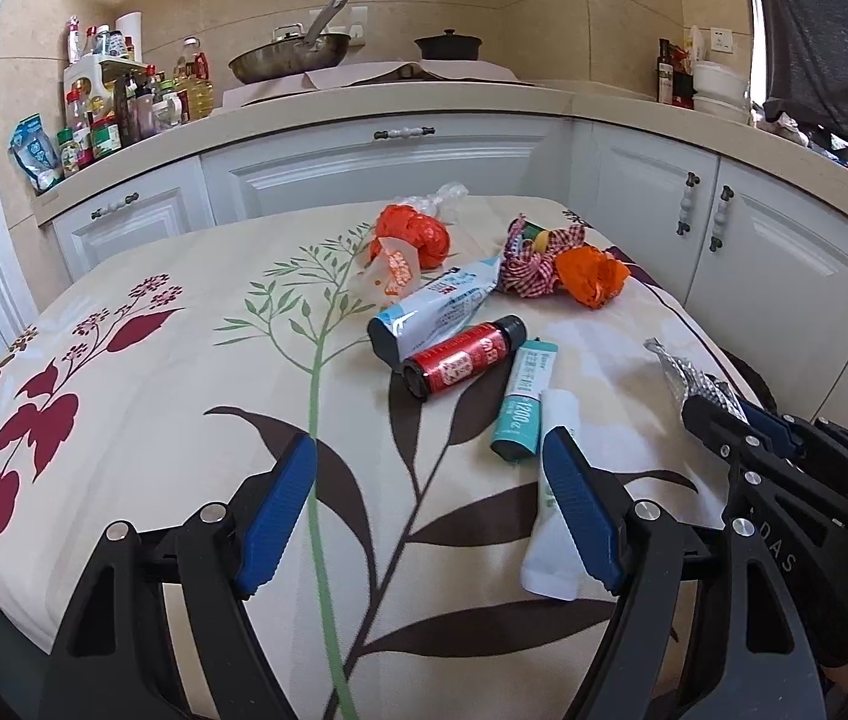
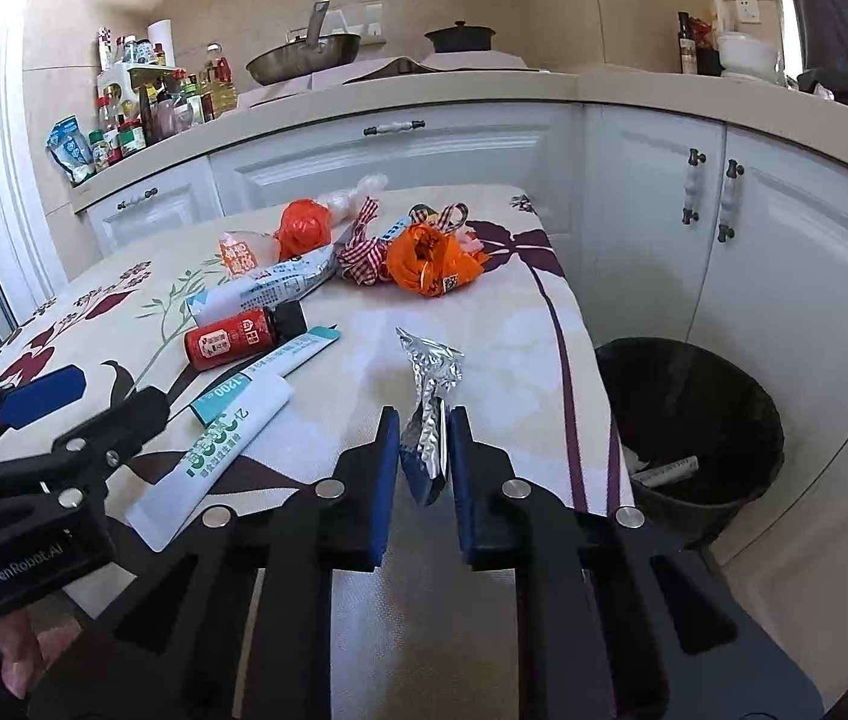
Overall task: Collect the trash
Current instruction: 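Grasp the white-green toothpaste tube with the left tool while the right tool holds the foil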
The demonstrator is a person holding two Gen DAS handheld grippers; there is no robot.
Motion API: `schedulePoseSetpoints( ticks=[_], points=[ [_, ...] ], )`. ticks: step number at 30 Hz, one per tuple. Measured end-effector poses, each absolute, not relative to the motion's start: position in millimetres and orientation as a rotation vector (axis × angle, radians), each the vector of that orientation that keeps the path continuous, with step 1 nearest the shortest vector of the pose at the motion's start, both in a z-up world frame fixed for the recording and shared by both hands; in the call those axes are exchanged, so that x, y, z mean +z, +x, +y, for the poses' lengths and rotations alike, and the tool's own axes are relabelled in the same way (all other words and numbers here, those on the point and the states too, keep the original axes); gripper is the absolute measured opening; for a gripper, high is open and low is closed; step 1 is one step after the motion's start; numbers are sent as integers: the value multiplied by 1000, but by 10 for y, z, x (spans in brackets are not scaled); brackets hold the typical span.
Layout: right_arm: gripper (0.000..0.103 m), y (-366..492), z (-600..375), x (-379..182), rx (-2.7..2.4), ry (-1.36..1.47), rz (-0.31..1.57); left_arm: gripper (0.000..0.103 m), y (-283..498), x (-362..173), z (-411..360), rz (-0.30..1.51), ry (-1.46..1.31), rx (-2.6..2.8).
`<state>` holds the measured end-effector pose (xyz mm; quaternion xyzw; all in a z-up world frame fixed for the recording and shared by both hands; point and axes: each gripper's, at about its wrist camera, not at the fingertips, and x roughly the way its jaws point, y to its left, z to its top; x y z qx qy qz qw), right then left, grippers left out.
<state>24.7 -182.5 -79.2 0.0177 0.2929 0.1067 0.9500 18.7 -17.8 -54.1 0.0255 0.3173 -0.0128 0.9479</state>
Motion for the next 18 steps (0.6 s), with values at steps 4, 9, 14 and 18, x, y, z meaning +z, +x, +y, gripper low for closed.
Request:
schedulePoseSetpoints(
  ticks=[4, 9, 14, 18],
  points=[
    [16, 212, -1887, -759, 208, 41, 584, 75, 159, -550, -240, 640, 51, -49],
    [16, 155, -1964, -735, 202, 50, 573, 73, 141, -616, -338, 650, 57, -83],
    [17, 119, -2005, -728, 204, 60, 567, 46, 158, -715, -414, 691, 70, -112],
    [17, 101, -2015, -732, 207, 63, 564, 26, 137, -750, -442, 697, 74, -131]
  ],
)
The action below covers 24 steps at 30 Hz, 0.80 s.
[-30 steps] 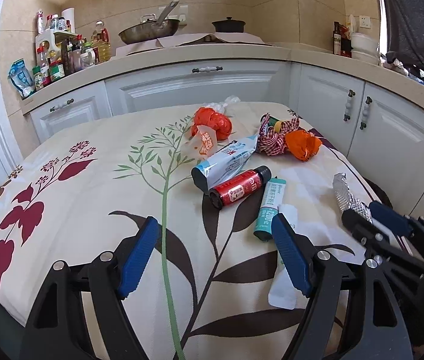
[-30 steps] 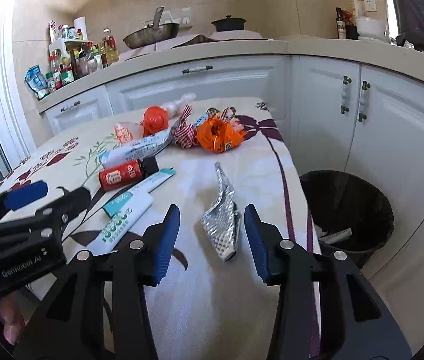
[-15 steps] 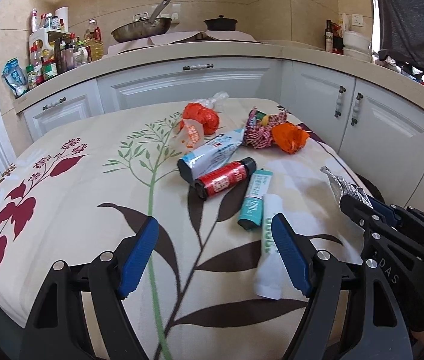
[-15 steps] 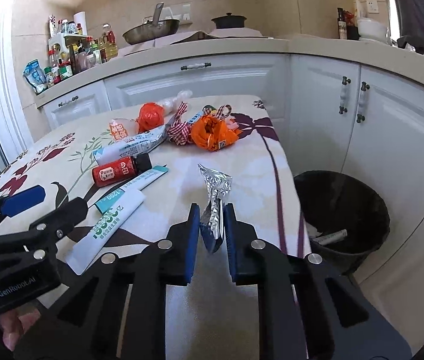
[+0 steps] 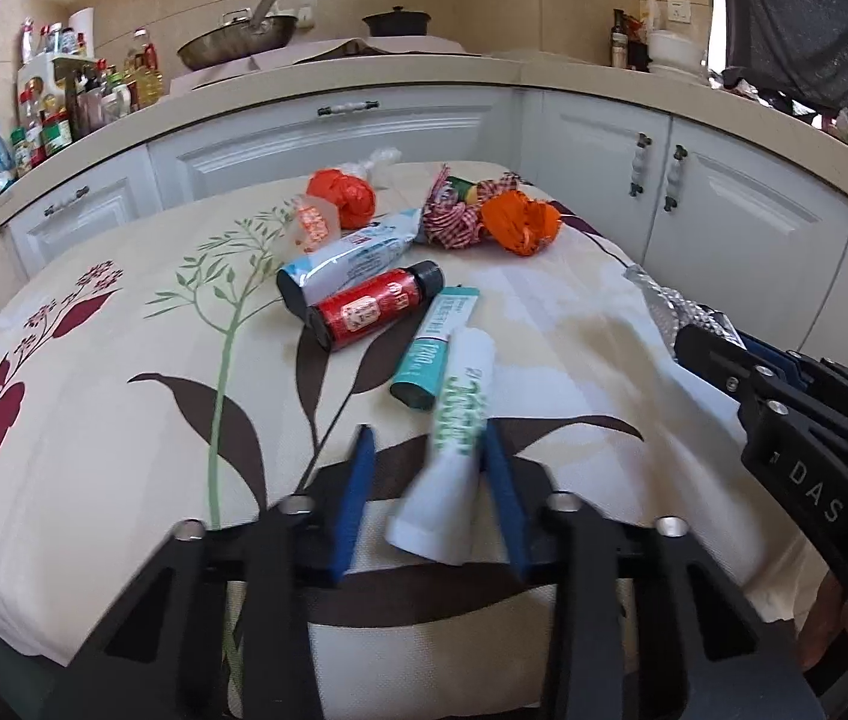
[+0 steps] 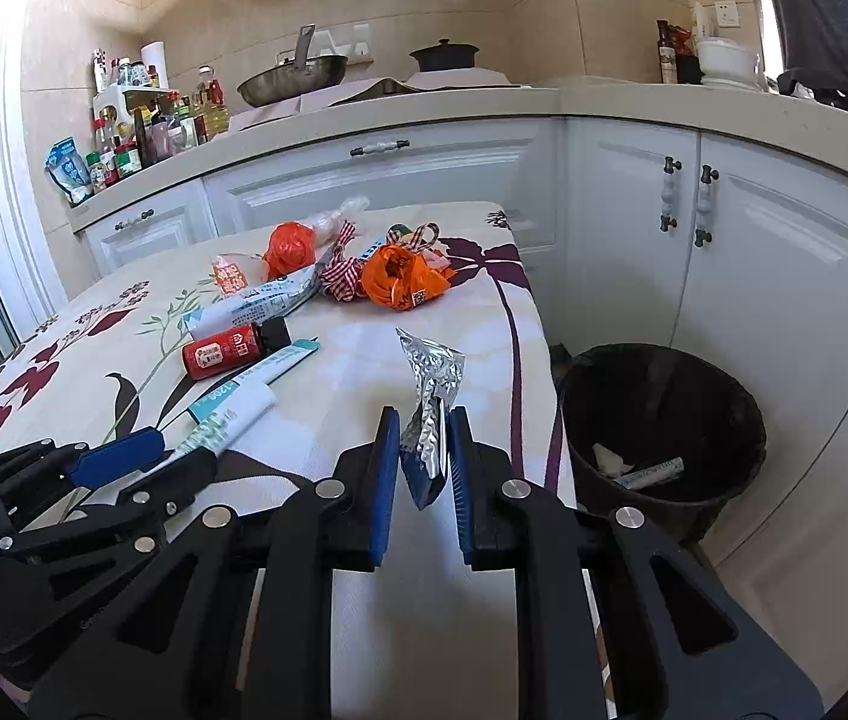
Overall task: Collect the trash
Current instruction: 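Grasp the white-green toothpaste tube with the left tool while the right tool holds the foil, then carry tube and foil over the black bin and open both tools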
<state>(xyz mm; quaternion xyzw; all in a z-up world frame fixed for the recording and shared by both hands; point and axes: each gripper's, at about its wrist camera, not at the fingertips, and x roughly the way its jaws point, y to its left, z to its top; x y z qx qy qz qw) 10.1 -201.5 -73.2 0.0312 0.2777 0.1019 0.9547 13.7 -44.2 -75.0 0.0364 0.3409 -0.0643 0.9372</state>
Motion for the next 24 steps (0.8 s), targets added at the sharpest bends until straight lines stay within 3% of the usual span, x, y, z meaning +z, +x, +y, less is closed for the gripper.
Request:
schedulePoseSetpoints(
  ticks=[1, 24],
  points=[
    [17, 96, -2013, -735, 207, 63, 563, 19, 129, -748, -447, 695, 79, -133],
    [17, 65, -2276, -483, 131, 39, 481, 19, 224, -335, -625, 591, 52, -215]
  ],
)
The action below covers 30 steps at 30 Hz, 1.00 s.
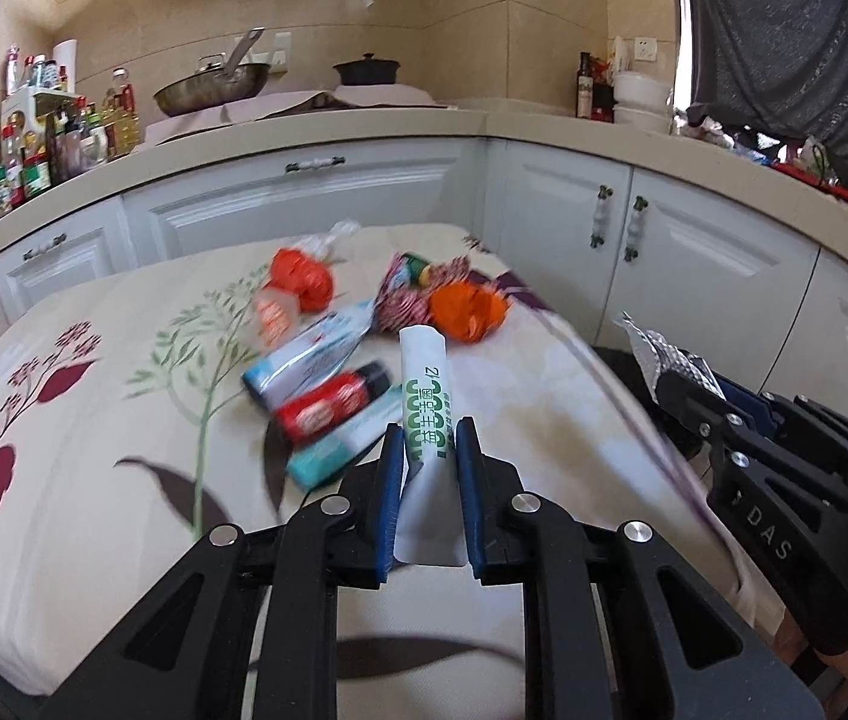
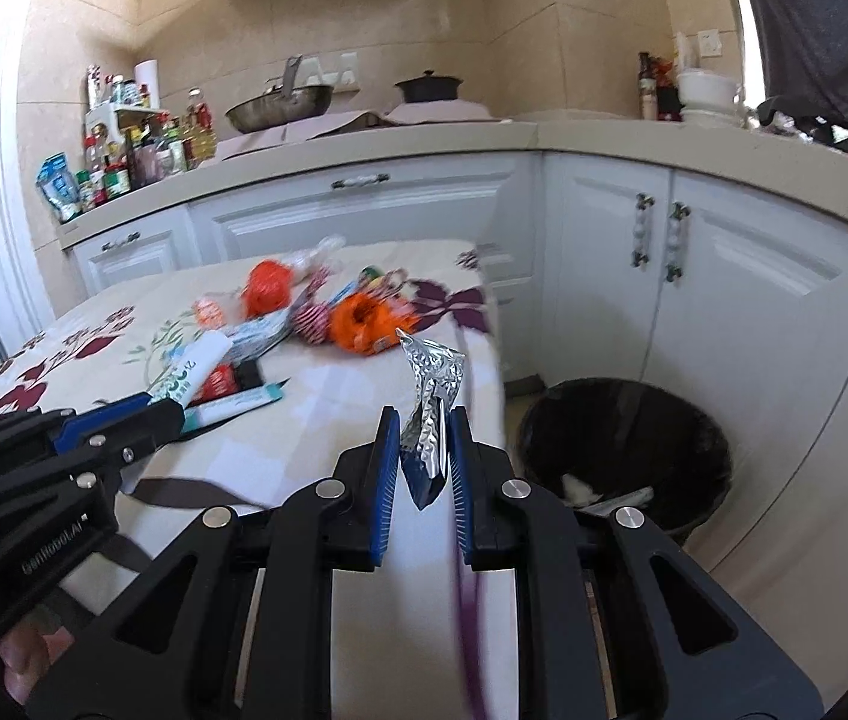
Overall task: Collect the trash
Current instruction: 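Carry tube and foil over the black bin and open both tools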
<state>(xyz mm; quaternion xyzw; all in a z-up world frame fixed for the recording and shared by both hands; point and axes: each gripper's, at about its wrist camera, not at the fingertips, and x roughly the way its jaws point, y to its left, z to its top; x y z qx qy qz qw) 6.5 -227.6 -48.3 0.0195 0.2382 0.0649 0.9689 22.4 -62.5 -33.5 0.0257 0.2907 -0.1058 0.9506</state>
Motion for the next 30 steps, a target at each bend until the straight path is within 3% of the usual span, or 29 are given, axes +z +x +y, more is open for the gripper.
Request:
schedulePoseSetpoints(
  ticks=[15, 30],
  points=[
    [17, 453, -3153, -301, -41, 48, 423, 19, 812, -70, -1511, 541, 70, -327],
    [17, 1012, -3840, -446, -105, 82, 440, 19, 1544, -186, -2426, 634, 129, -376]
  ],
)
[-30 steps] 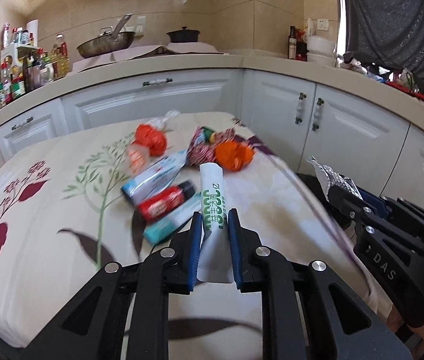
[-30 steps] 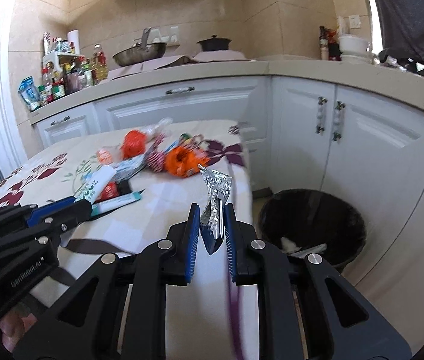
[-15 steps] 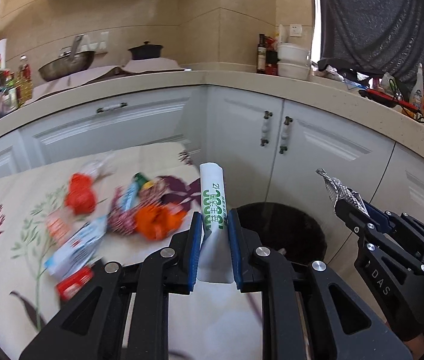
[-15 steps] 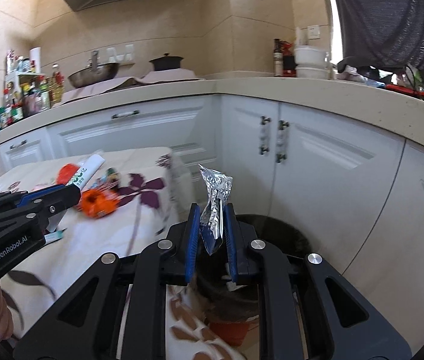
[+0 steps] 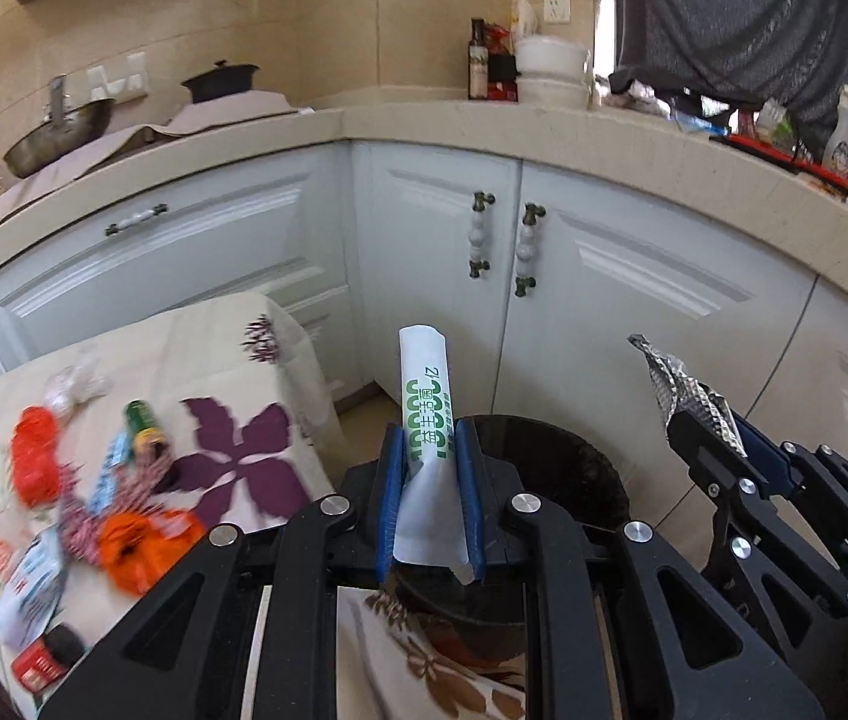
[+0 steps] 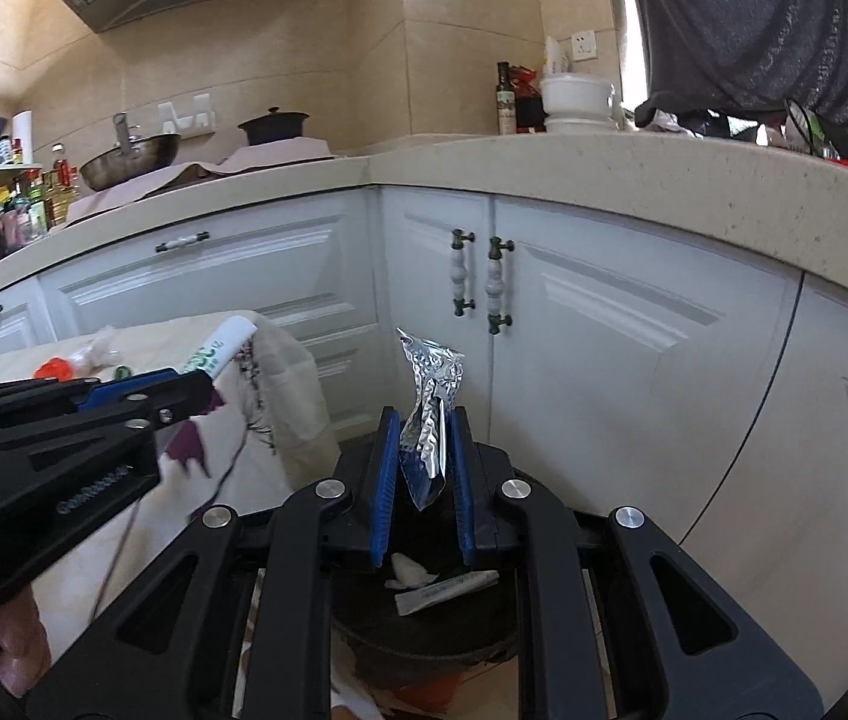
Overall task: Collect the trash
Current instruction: 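Carry tube and foil over the black bin and open both tools, then move both tools back over the table toward the remaining trash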
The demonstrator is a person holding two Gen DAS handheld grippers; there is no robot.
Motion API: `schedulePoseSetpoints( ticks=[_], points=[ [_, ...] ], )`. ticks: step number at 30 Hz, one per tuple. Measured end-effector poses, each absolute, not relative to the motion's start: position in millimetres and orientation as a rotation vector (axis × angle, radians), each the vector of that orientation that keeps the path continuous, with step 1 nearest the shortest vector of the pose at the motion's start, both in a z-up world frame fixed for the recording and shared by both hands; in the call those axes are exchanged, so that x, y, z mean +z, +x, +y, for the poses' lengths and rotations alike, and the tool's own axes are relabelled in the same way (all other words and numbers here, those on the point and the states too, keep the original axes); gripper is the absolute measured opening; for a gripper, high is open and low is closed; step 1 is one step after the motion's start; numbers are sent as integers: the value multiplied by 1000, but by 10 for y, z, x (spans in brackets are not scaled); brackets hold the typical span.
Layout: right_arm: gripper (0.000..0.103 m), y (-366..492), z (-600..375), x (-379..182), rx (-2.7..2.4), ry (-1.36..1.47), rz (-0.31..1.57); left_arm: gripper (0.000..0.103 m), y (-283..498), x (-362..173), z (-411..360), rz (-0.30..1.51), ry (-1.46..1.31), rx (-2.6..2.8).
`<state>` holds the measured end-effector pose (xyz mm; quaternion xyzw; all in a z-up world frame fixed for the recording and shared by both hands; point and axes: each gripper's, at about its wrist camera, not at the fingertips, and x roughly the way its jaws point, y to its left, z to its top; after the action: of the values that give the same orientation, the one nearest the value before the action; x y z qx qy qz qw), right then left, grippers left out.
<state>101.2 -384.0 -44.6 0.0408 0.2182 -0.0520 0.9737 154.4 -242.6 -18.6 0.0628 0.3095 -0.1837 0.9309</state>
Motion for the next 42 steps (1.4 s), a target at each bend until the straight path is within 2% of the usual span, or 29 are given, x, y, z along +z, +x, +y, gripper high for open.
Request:
schedulePoseSetpoints(
  ticks=[11, 12, 13, 14, 15, 16, 20, 27, 29, 31, 36, 42],
  points=[
    [17, 1478, -4165, -847, -127, 130, 517, 19, 1989, -531, -2779, 741, 165, -351],
    [17, 1530, -4187, -905, -128, 134, 531, 22, 2019, -565, -2816, 747, 176, -349],
    [17, 1560, -4197, -943, -135, 136, 534, 31, 2044, -598, -2846, 757, 184, -350],
    [21, 1593, -4214, -984, -143, 140, 538, 36, 2066, -634, -2866, 768, 188, -349],
    [31, 1631, -4229, -1012, -148, 143, 544, 46, 2091, -671, -2876, 779, 187, -344],
    [35, 1666, -4247, -1054, -153, 150, 553, 52, 2108, -694, -2880, 787, 186, -337],
    [37, 1724, -4277, -1113, -167, 166, 574, 57, 2125, -720, -2860, 799, 178, -333],
    [40, 1554, -4173, -841, -177, 161, 534, 66, 1934, -363, -2693, 686, 153, -331],
    [47, 1438, -4100, -687, -184, 156, 508, 71, 1831, -224, -2602, 642, 144, -328],
    [48, 1328, -4026, -534, -182, 154, 482, 75, 1726, -108, -2504, 602, 138, -320],
    [58, 1051, -3755, -171, -166, 136, 417, 78, 1437, 166, -2121, 529, 112, -287],
    [60, 801, -3388, 67, -117, 116, 383, 79, 1167, 353, -1562, 496, 71, -217]
  ],
)
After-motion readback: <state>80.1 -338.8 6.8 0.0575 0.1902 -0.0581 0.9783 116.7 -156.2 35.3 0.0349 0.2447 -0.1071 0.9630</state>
